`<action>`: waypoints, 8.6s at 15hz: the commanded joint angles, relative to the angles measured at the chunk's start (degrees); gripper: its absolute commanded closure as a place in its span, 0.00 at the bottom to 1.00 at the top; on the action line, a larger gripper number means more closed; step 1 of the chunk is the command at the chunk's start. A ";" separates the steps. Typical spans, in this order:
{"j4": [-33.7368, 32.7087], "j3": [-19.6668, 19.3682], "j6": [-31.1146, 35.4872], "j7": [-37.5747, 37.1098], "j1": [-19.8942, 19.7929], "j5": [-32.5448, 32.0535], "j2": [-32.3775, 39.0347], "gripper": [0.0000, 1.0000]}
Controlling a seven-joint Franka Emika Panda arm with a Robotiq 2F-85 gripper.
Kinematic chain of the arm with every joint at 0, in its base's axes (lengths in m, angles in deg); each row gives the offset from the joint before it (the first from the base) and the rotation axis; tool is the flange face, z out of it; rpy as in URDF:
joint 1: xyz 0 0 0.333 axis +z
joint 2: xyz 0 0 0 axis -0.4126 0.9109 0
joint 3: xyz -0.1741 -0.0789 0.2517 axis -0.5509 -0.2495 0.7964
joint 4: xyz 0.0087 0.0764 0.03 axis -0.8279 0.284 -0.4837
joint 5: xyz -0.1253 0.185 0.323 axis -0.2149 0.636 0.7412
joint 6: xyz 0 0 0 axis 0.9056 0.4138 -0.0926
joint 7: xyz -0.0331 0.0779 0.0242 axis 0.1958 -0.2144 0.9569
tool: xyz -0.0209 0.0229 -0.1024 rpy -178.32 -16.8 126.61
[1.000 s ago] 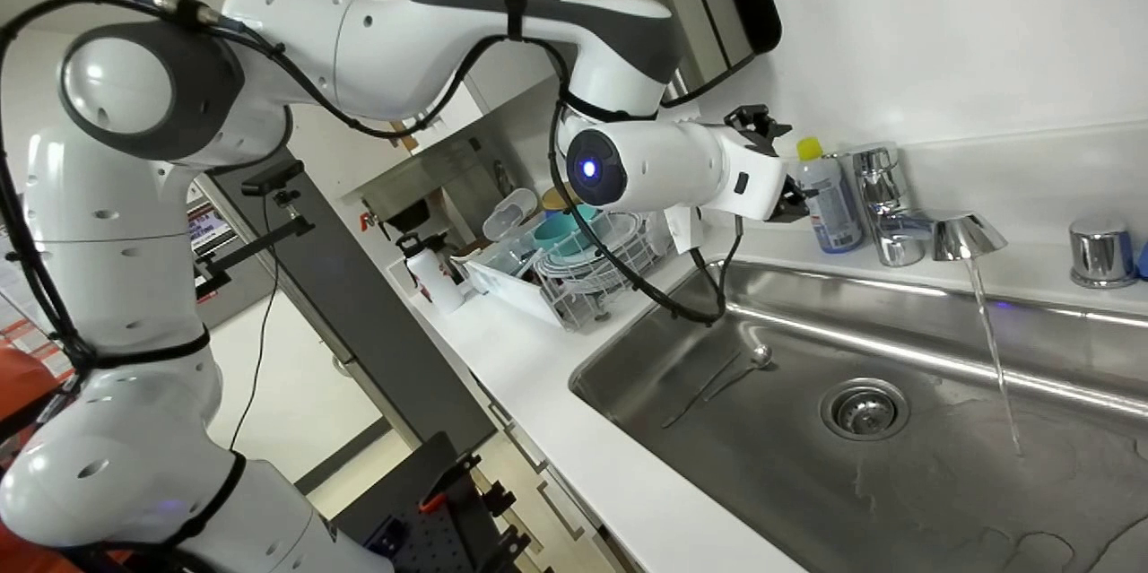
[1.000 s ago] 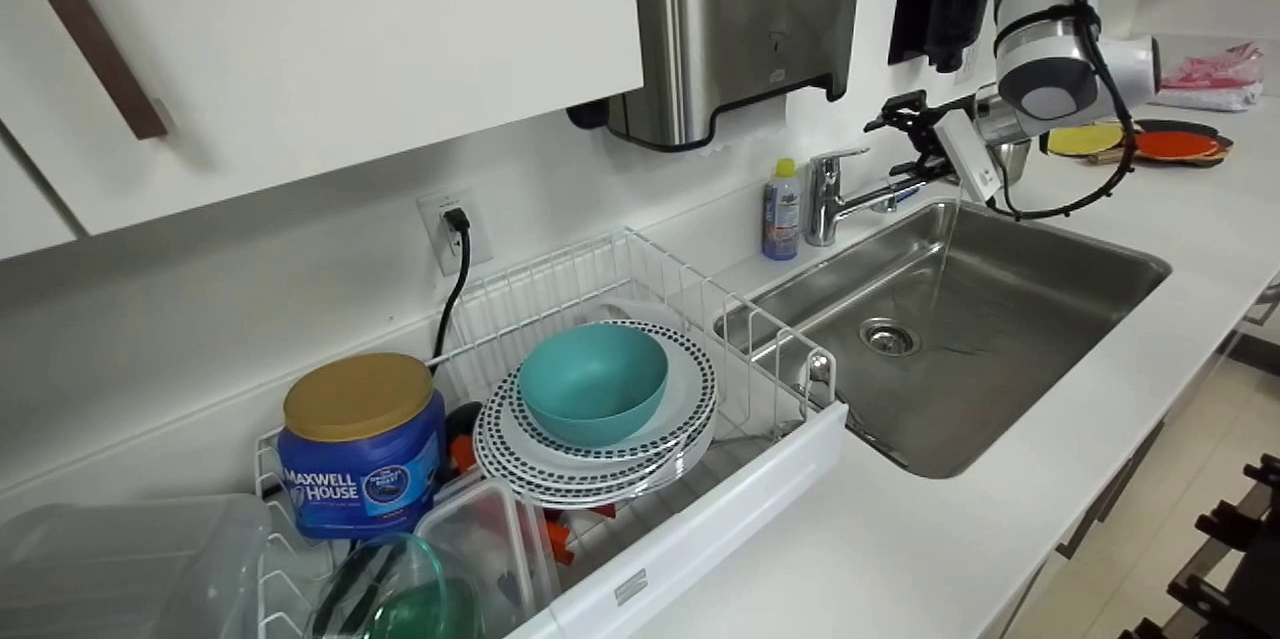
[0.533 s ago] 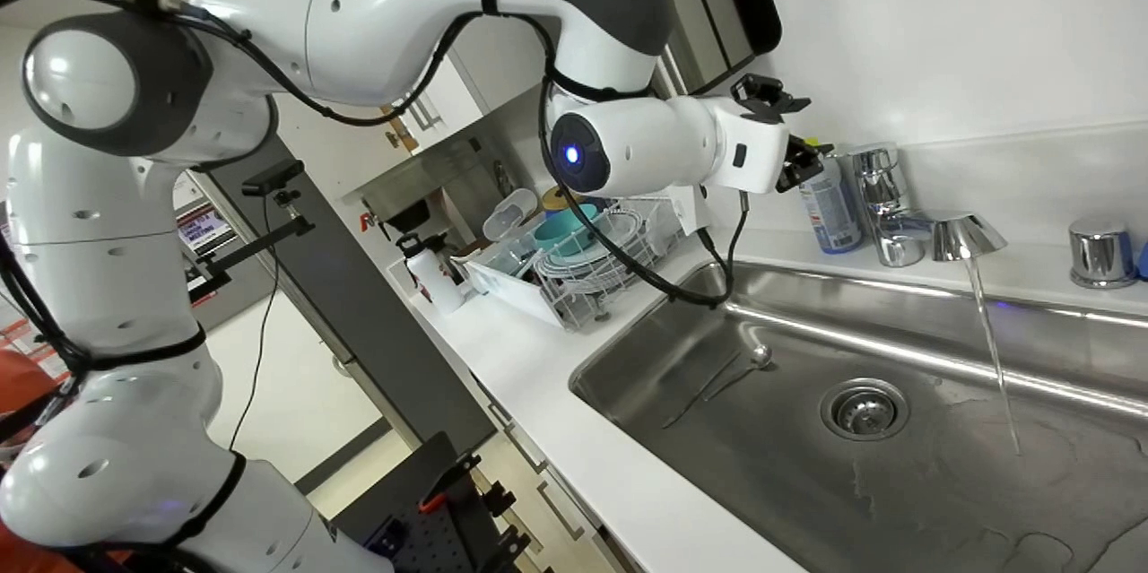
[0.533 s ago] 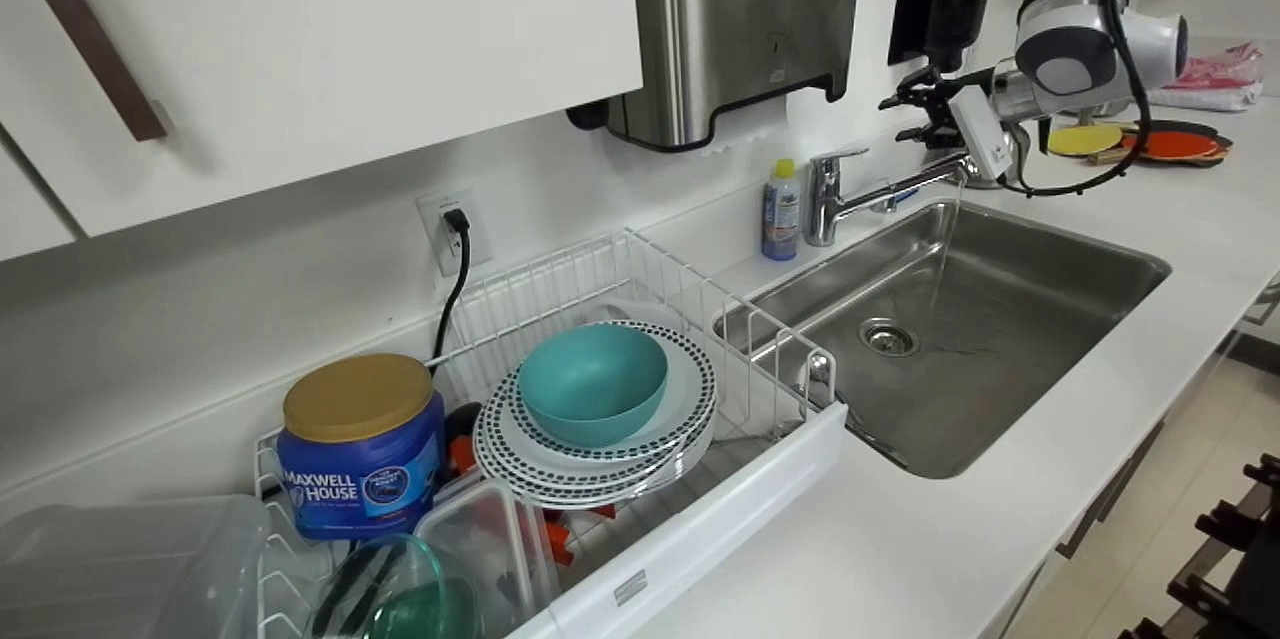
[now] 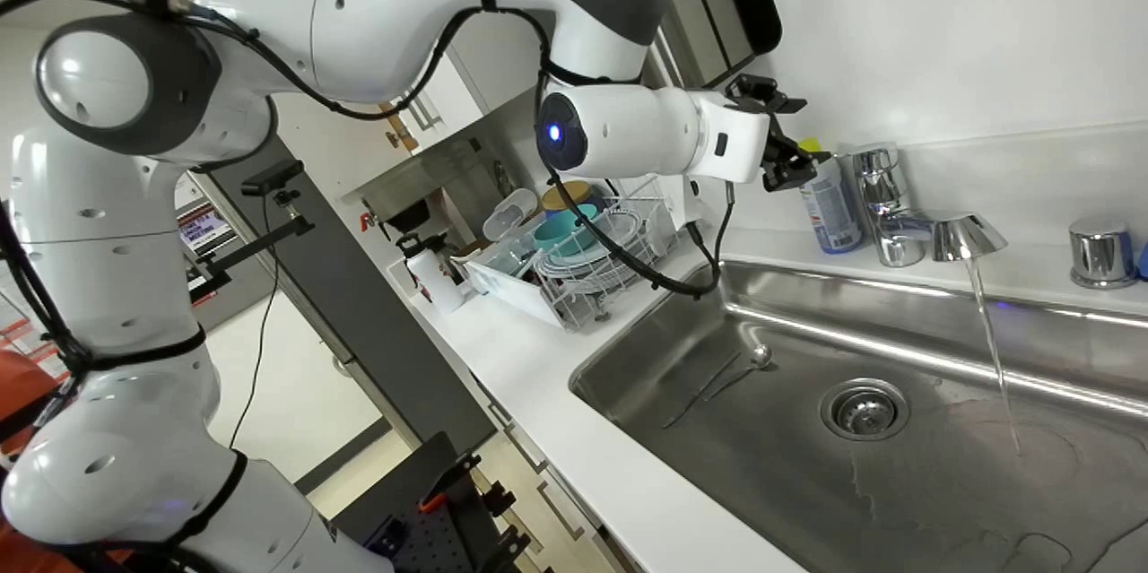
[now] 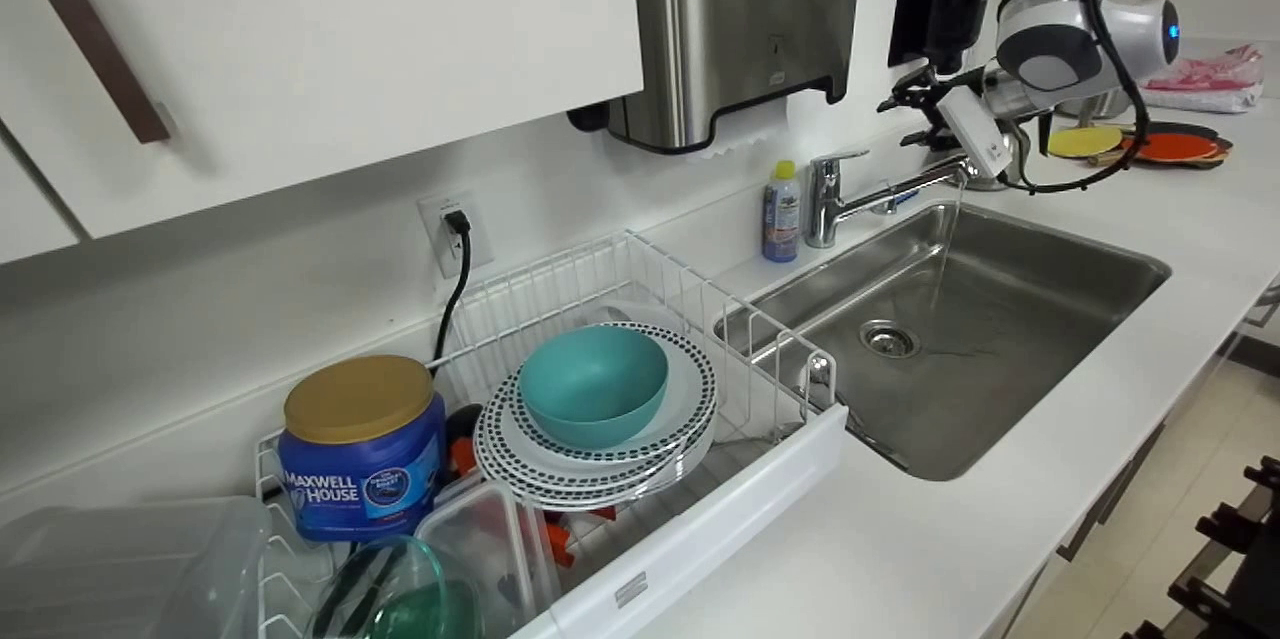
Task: Open and close the faucet and then put the spoon in the sink on the dish rack
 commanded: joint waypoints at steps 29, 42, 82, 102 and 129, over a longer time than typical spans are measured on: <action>-19.57 3.64 -1.20 -44.81 -2.70 -13.29 16.28 0.51; -19.24 2.83 -0.01 -33.09 -2.61 -0.98 16.92 0.98; -22.35 6.90 2.43 -20.34 -4.41 9.05 25.79 0.66; 14.78 1.08 0.42 0.49 -3.99 1.09 -5.73 0.00; 29.55 11.44 22.16 -6.00 9.44 -43.00 -11.40 0.00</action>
